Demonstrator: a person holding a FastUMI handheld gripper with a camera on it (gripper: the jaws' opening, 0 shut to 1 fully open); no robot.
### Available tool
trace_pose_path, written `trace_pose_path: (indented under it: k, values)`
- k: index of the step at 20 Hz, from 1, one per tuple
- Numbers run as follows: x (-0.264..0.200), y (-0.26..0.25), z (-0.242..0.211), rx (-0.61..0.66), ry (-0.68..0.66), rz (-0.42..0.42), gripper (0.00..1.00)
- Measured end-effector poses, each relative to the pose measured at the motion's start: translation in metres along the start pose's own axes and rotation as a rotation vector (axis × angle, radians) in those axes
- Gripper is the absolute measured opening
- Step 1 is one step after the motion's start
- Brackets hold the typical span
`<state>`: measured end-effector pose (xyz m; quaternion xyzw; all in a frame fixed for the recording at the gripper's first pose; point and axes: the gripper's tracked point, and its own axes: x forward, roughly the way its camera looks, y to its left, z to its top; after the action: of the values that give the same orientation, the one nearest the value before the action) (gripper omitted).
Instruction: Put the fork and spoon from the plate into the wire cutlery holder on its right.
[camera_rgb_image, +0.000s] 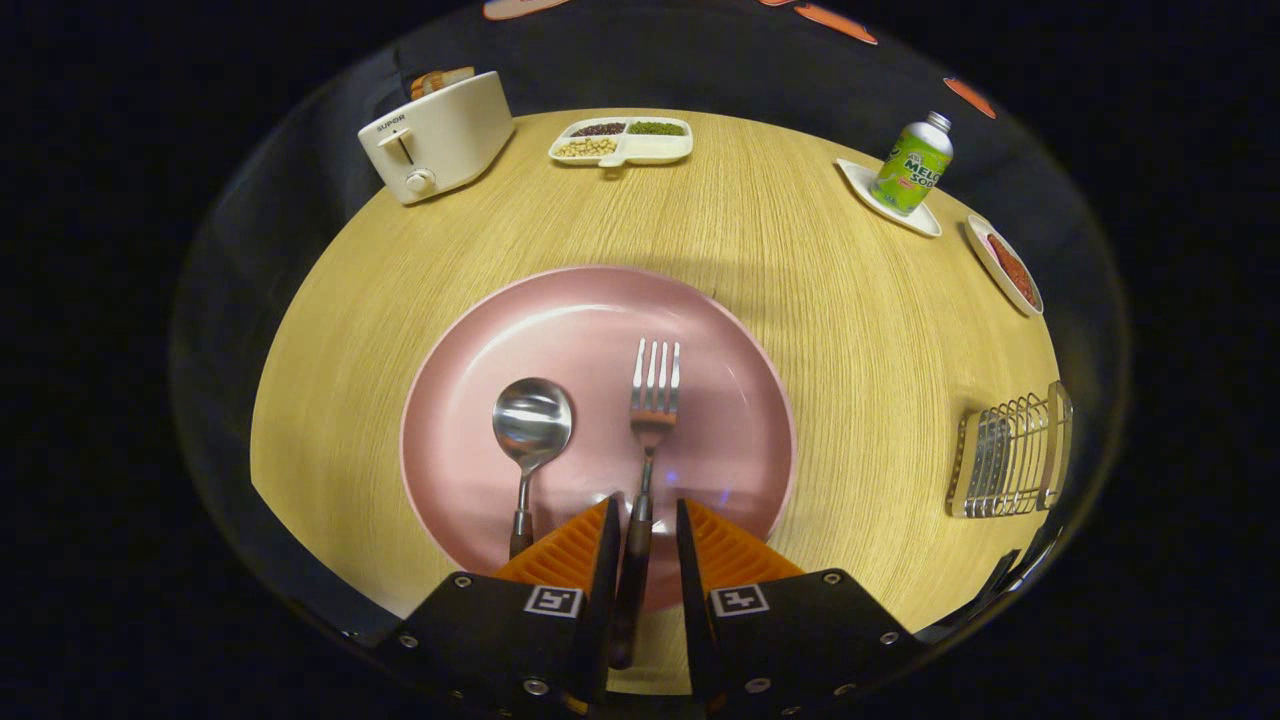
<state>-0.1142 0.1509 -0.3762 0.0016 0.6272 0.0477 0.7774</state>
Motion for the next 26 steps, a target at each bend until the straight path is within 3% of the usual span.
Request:
trace_pose_path:
  k: [4, 10, 22, 26]
  values:
    - [0.004, -0.003, -0.003, 0.003, 0.016, -0.02, 0.16]
    - [0.003, -0.004, 0.002, -0.006, -0.03, -0.006, 0.06]
    - [-0.067, -0.034, 0.043, 0.103, -0.228, 0.064, 0.05]
    - [-0.098, -0.071, 0.057, 0.151, -0.3, 0.037, 0.05]
